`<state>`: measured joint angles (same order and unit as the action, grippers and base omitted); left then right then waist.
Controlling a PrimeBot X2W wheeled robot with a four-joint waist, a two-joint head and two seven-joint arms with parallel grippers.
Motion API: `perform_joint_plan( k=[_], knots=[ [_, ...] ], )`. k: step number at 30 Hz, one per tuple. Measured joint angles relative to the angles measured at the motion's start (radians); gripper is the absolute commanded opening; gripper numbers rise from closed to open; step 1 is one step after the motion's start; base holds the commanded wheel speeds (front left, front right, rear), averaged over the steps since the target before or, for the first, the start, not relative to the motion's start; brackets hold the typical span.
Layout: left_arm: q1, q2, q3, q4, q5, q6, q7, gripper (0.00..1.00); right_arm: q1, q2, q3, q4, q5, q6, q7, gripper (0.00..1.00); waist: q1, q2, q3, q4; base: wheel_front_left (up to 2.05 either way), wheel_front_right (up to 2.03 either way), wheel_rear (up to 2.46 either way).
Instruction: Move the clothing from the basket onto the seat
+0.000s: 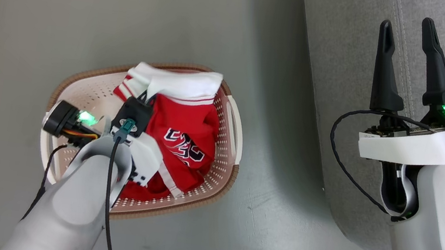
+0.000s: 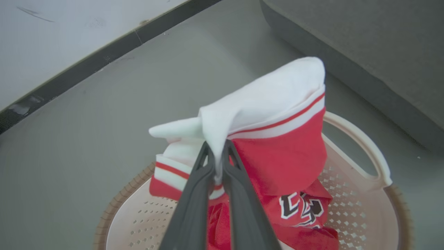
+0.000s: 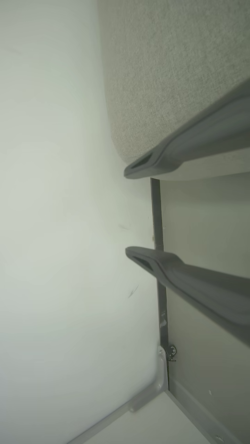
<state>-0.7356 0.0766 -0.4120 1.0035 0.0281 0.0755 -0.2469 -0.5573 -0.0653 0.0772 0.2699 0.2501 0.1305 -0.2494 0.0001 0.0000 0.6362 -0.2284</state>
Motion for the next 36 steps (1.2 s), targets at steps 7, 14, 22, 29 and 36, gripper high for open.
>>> perform_joint_plan(
  k=[7, 14, 22, 29, 36],
  knots=[
    [0.027, -0.017, 0.000, -0.136, -0.012, 0.010, 0.000, 0.00, 0.004, -0.012, 0.000, 0.037, -0.012, 0.000, 0.000, 1.00, 0.0000, 0.0000, -0.052, 0.031, 0.00, 0.00, 0.00],
    [0.068, -0.018, -0.007, -0.249, -0.026, 0.014, 0.000, 0.00, 0.008, -0.031, -0.001, 0.070, -0.016, 0.000, 0.002, 1.00, 0.0000, 0.0000, -0.112, 0.064, 0.00, 0.00, 0.00],
    [0.124, -0.022, -0.020, -0.362, -0.037, 0.014, 0.000, 0.00, 0.035, -0.053, 0.016, 0.111, -0.019, 0.000, 0.035, 1.00, 0.0000, 0.0000, -0.189, 0.102, 0.00, 0.00, 0.00],
    [0.160, -0.023, -0.012, -0.441, -0.063, 0.014, 0.000, 0.00, 0.048, -0.081, 0.058, 0.124, -0.026, 0.000, 0.060, 1.00, 0.0000, 0.0000, -0.262, 0.132, 0.00, 0.00, 0.00],
    [0.178, -0.025, 0.018, -0.506, -0.098, 0.014, 0.000, 0.00, 0.114, -0.087, 0.072, 0.134, -0.007, 0.000, 0.081, 1.00, 0.0000, 0.0000, -0.336, 0.159, 0.00, 0.00, 0.00]
  ],
)
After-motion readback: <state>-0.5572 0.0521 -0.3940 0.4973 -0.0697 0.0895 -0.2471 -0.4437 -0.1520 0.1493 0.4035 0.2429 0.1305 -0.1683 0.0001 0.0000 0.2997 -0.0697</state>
